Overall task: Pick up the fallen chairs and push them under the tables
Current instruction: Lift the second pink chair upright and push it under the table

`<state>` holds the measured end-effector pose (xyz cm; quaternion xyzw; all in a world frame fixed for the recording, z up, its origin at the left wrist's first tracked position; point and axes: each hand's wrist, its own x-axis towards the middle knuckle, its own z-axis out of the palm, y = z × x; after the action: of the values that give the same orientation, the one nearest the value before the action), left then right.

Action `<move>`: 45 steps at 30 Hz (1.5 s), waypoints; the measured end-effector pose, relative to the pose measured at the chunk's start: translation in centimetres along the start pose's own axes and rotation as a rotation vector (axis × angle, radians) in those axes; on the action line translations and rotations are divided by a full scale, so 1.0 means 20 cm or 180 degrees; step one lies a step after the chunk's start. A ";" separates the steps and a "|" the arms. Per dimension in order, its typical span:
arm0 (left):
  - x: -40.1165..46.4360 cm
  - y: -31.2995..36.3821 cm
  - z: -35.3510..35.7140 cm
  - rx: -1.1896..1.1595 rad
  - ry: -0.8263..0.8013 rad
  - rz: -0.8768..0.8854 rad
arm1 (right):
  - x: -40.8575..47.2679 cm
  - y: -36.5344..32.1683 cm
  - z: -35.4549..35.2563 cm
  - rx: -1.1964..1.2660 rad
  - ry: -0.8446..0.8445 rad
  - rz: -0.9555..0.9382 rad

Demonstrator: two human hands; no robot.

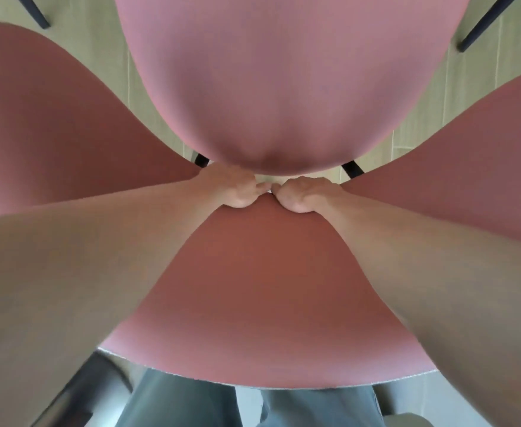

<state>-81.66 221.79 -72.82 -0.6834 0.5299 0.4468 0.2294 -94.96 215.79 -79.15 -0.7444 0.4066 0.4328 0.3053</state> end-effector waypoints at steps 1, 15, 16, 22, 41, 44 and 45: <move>0.02 -0.01 0.01 -0.0023 0.0111 0.0008 | 0.01 0.00 0.00 0.0014 -0.0008 -0.0019; 0.15 0.02 -0.06 0.0150 -0.0203 -0.0198 | -0.10 -0.02 -0.20 -0.0032 -0.0513 -0.0039; 0.16 0.01 -0.06 0.0173 -0.0238 -0.0198 | -0.09 -0.02 -0.20 -0.0017 -0.0536 -0.0040; 0.23 -0.02 -0.23 0.0190 -0.0836 -0.0004 | -0.04 -0.04 -0.36 -0.0029 -0.0843 -0.0127; 0.64 -0.10 -0.51 0.0089 -0.2154 -0.0109 | 0.30 -0.08 -0.69 -0.0082 -0.1582 0.0353; 0.59 -0.07 -0.60 -0.0045 -0.1982 0.0000 | 0.28 -0.09 -0.74 -0.0021 -0.1233 0.0069; 0.56 -0.06 -0.65 -0.0234 -0.1763 0.0109 | 0.26 -0.09 -0.79 0.0098 -0.0894 -0.0066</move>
<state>-75.28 206.23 -76.11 -0.5340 0.4418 0.6393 0.3329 -85.62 202.26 -76.66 -0.6758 0.3588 0.5233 0.3751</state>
